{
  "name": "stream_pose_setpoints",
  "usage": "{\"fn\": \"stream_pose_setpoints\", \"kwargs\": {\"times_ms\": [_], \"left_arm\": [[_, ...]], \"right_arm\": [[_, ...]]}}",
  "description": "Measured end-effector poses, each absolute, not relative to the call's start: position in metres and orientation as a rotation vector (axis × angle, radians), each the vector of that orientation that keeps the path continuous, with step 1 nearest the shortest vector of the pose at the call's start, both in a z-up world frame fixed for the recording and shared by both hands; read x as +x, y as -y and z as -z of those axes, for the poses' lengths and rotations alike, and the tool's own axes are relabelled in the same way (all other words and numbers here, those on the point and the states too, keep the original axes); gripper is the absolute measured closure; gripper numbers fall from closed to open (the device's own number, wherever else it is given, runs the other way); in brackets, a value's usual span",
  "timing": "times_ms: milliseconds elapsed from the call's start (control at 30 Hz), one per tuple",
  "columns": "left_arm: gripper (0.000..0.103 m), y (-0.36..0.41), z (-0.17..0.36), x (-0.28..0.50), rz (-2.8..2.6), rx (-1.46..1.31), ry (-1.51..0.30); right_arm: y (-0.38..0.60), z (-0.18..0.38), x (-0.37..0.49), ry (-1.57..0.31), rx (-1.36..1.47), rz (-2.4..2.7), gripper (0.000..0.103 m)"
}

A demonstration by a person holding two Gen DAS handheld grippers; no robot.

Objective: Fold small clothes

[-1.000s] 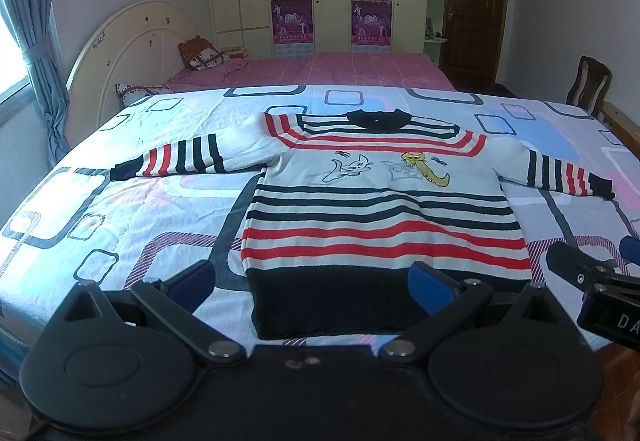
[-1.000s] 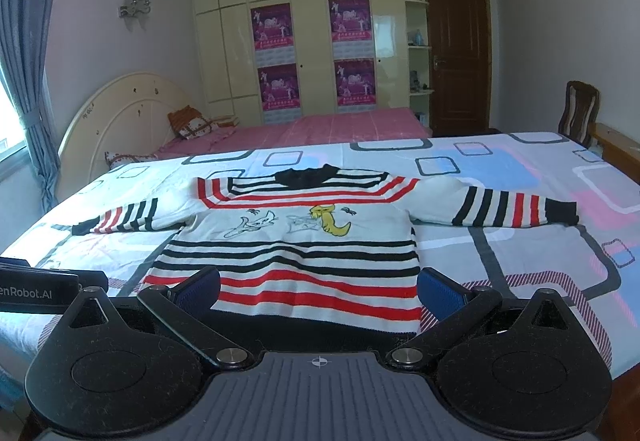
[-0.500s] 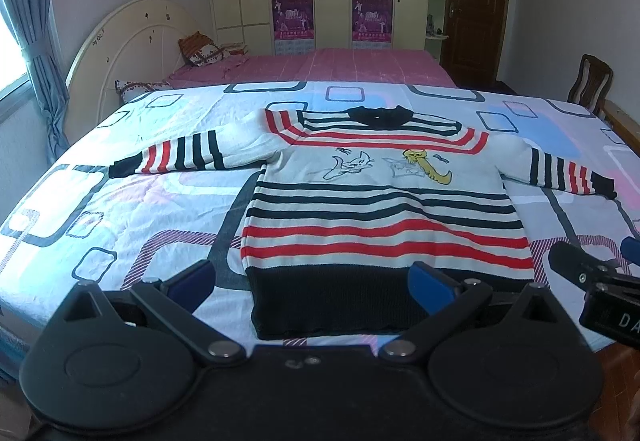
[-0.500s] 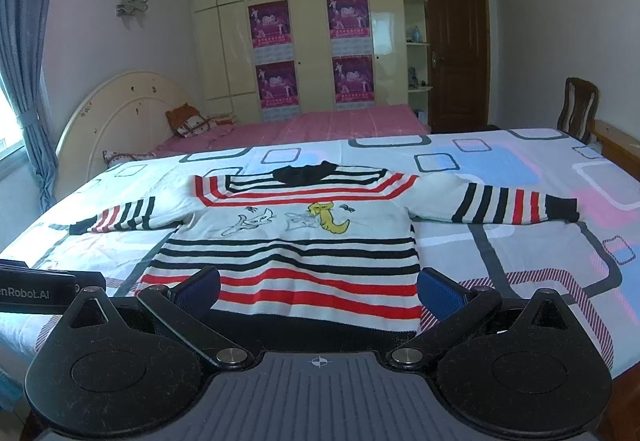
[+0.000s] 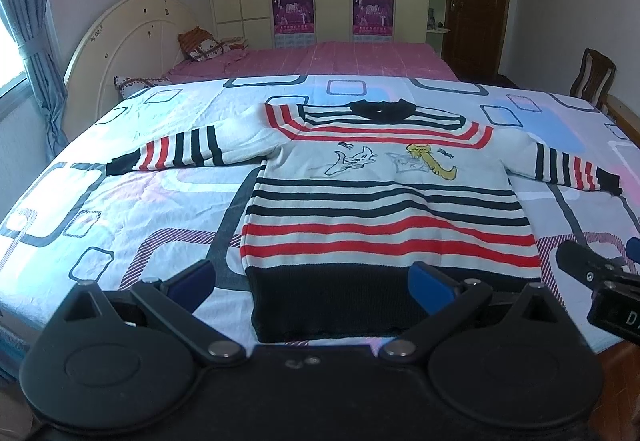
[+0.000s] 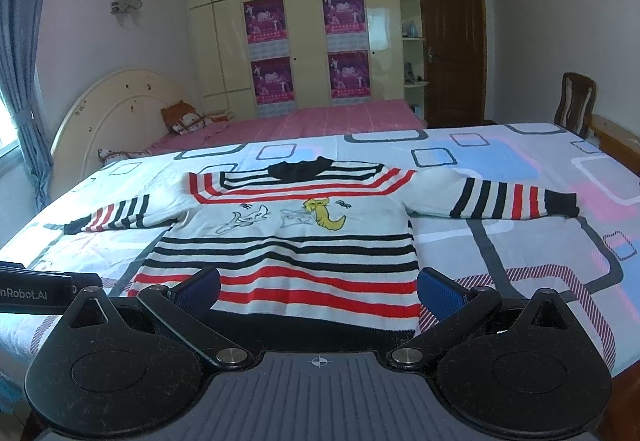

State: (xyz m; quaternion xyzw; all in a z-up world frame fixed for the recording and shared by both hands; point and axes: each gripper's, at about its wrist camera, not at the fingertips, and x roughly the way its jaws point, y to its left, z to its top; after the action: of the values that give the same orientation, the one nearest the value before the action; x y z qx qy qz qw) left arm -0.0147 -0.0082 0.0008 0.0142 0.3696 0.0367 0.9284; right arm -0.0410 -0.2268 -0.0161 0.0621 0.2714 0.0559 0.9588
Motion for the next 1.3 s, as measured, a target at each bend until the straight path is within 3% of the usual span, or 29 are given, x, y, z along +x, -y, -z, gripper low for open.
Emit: {"fn": "stream_pose_setpoints", "kwargs": {"times_ms": [500,1300], "left_arm": [[0.0,-0.002,0.006,0.035,-0.054,0.058,-0.784],[0.0,-0.041,0.046,0.203,0.074,0.112,-0.839]], "right_arm": [[0.231,0.027,-0.003,-0.579,0.153,-0.05,0.0],[0.231,0.047,0.122,-0.602,0.212,0.188,0.0]]}}
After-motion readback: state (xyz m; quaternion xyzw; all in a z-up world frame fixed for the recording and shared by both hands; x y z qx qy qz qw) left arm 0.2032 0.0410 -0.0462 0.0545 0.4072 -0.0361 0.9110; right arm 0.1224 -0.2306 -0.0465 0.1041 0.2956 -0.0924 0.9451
